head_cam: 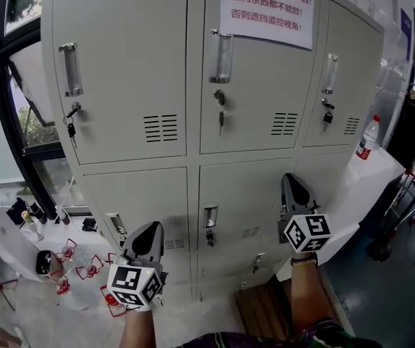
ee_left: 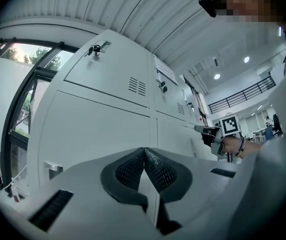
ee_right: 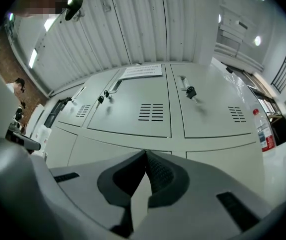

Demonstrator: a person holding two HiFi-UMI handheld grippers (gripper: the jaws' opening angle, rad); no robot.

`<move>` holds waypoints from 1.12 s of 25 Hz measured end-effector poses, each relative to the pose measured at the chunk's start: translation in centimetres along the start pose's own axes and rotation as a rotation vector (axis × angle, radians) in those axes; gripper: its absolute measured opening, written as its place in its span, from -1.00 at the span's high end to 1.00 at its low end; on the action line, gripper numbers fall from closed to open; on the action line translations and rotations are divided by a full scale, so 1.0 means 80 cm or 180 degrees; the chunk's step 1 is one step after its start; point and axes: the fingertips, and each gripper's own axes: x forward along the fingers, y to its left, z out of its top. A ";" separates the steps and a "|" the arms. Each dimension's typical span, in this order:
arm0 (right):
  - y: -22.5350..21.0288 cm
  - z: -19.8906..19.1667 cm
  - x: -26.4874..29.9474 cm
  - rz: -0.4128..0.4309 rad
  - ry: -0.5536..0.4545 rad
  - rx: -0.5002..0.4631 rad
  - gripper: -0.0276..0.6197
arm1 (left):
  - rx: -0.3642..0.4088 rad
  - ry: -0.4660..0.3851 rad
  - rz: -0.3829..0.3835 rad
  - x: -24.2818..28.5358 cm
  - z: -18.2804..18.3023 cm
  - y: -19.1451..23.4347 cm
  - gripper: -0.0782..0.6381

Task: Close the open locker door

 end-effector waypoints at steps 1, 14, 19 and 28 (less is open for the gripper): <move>0.015 -0.005 -0.008 -0.0008 0.0032 0.0022 0.94 | -0.0010 0.0022 -0.0025 -0.009 -0.004 0.009 0.72; 0.196 -0.090 -0.105 0.0101 0.0640 0.0137 0.94 | -0.0021 0.0269 -0.0222 -0.123 -0.047 0.086 0.72; 0.226 -0.099 -0.135 0.0204 0.0771 0.0161 0.94 | -0.0017 0.0257 -0.0128 -0.175 -0.048 0.095 0.72; 0.217 -0.082 -0.200 0.0353 0.0764 0.0195 0.94 | -0.0018 0.0207 0.0095 -0.230 -0.048 0.062 0.72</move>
